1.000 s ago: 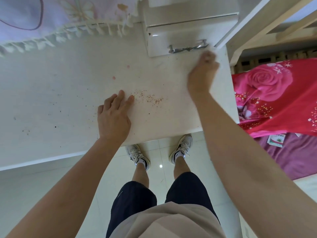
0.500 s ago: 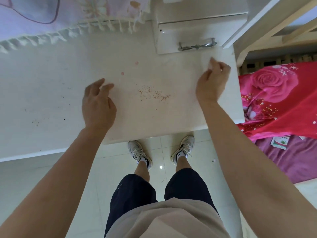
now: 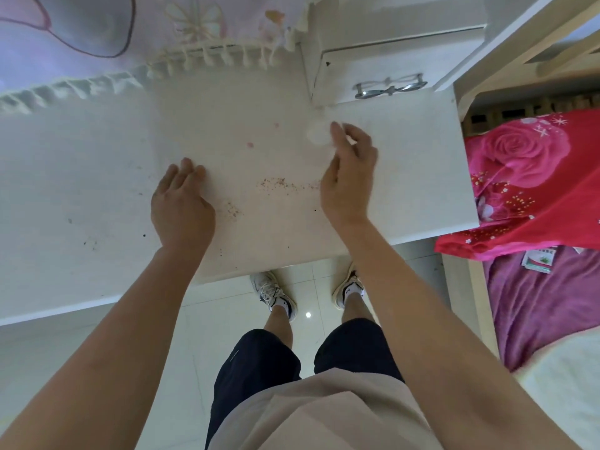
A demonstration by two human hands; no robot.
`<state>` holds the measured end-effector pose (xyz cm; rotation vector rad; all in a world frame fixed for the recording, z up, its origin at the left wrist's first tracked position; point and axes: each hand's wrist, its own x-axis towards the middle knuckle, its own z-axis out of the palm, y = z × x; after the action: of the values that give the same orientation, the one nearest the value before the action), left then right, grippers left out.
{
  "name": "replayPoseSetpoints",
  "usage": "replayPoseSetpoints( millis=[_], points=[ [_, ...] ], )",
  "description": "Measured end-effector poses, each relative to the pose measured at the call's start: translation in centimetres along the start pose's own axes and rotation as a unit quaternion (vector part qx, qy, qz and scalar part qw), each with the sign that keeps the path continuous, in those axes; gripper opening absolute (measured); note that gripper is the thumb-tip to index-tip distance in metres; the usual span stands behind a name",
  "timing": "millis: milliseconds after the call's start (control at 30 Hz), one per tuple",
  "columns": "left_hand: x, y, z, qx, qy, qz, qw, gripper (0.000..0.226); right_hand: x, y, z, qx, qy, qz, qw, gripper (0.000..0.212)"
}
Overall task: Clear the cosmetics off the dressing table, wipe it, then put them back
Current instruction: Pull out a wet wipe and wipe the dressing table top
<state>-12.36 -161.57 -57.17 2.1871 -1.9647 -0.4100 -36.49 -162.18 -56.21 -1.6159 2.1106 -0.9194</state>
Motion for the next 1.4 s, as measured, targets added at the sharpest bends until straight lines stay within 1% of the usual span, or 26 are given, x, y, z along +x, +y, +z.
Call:
replayPoseSetpoints(
  millis=[67, 100, 167, 200, 233, 300, 367, 433, 500, 533, 600, 667, 733, 800, 833, 867, 900, 967, 1033, 1100, 1167, 1200, 1233, 1300, 1367, 1400],
  points=[
    [0.0, 0.0, 0.0, 0.009, -0.011, 0.002, 1.0, 0.052, 0.7, 3.5, -2.3, -0.057, 0.082, 0.089, 0.991, 0.057],
    [0.0, 0.0, 0.0, 0.014, -0.018, 0.002, 1.0, 0.052, 0.6, 4.9, -3.2, -0.101, 0.097, 0.139, 0.98, 0.059],
    [-0.1, -0.3, -0.1, 0.019, -0.033, 0.005, 0.999, 0.052, -0.8, 6.2, -3.5, -0.186, 0.06, 0.211, 0.958, 0.063],
    [-0.1, -0.4, -0.2, 0.02, -0.037, 0.01, 0.999, 0.052, -2.0, 5.9, -2.9, -0.204, 0.028, 0.213, 0.955, 0.066],
    [0.0, -0.6, -0.2, 0.021, -0.039, 0.016, 0.999, 0.051, -3.0, 5.1, -2.0, -0.209, -0.003, 0.198, 0.958, 0.069],
    [0.2, -1.0, -0.3, 0.02, -0.036, 0.029, 0.999, 0.051, -4.6, 2.3, 0.7, -0.197, -0.052, 0.129, 0.97, 0.073],
    [0.2, -1.0, -0.5, 0.019, -0.034, 0.034, 0.999, 0.05, -5.4, -1.3, 3.4, -0.189, -0.116, 0.03, 0.975, 0.074],
    [0.4, -1.2, -1.1, 0.022, -0.026, 0.028, 0.999, 0.049, -6.1, -5.0, 5.7, -0.17, -0.179, -0.069, 0.967, 0.071],
    [1.0, -1.7, -2.0, 0.006, -0.01, 0.008, 1.0, 0.048, -6.0, -7.2, 6.4, -0.076, -0.198, -0.09, 0.973, 0.067],
    [1.4, -2.1, -2.5, -0.011, 0.001, -0.001, 1.0, 0.048, -5.5, -7.4, 6.3, -0.028, -0.184, -0.075, 0.98, 0.065],
    [2.1, -3.4, -3.3, -0.034, 0.029, -0.005, 0.999, 0.049, -3.6, -6.6, 4.9, -0.001, -0.101, -0.034, 0.994, 0.062],
    [2.7, -4.9, -3.8, -0.037, 0.044, 0.0, 0.998, 0.05, -1.2, -4.2, 3.3, -0.018, 0.0, 0.023, 1.0, 0.06],
    [3.1, -6.2, -4.1, -0.029, 0.035, -0.002, 0.999, 0.052, 1.1, -1.8, 2.0, -0.07, 0.059, 0.122, 0.988, 0.057],
    [3.4, -7.4, -4.1, -0.015, 0.021, -0.003, 1.0, 0.053, 2.4, -0.5, 1.9, -0.151, 0.044, 0.216, 0.964, 0.053],
    [3.5, -7.9, -4.0, -0.011, 0.016, -0.005, 1.0, 0.053, 2.6, -0.6, 2.5, -0.187, 0.011, 0.231, 0.955, 0.053],
    [3.6, -8.4, -3.9, -0.015, 0.015, -0.01, 1.0, 0.053, 2.6, -1.4, 3.3, -0.215, -0.025, 0.218, 0.952, 0.056],
    [3.8, -8.7, -3.7, -0.025, 0.019, -0.022, 0.999, 0.052, 2.4, -2.5, 4.4, -0.231, -0.055, 0.176, 0.955, 0.06],
    [4.0, -9.4, -3.5, -0.046, 0.037, -0.045, 0.997, 0.052, 1.4, -5.4, 7.4, -0.239, -0.11, 0.048, 0.964, 0.061],
    [4.0, -9.6, -3.4, -0.057, 0.051, -0.043, 0.996, 0.052, 0.3, -8.5, 9.9, -0.234, -0.176, -0.071, 0.953, 0.061],
    [4.0, -10.0, -3.4, -0.056, 0.054, -0.037, 0.996, 0.052, -0.5, -11.0, 11.7, -0.188, -0.252, -0.149, 0.937, 0.063],
    [4.2, -10.3, -3.4, -0.058, 0.058, -0.034, 0.996, 0.051, -0.1, -11.7, 12.0, -0.112, -0.299, -0.178, 0.931, 0.065],
    [4.3, -10.4, -3.4, -0.059, 0.062, -0.032, 0.996, 0.05, 0.6, -11.6, 11.7, -0.089, -0.285, -0.175, 0.938, 0.065],
    [4.5, -10.4, -3.4, -0.06, 0.068, -0.028, 0.995, 0.05, 1.6, -11.3, 11.2, -0.083, -0.24, -0.158, 0.954, 0.064],
    [4.6, -10.5, -3.3, -0.06, 0.08, -0.014, 0.995, 0.048, 4.2, -10.1, 10.2, -0.102, -0.116, -0.067, 0.986, 0.061],
    [4.5, -10.6, -3.1, -0.056, 0.088, 0.007, 0.994, 0.048, 7.0, -8.9, 9.5, -0.151, -0.033, 0.045, 0.987, 0.055],
    [4.4, -10.8, -2.9, -0.055, 0.087, 0.013, 0.995, 0.048, 8.2, -8.7, 9.6, -0.181, -0.028, 0.088, 0.979, 0.052]
  ],
)
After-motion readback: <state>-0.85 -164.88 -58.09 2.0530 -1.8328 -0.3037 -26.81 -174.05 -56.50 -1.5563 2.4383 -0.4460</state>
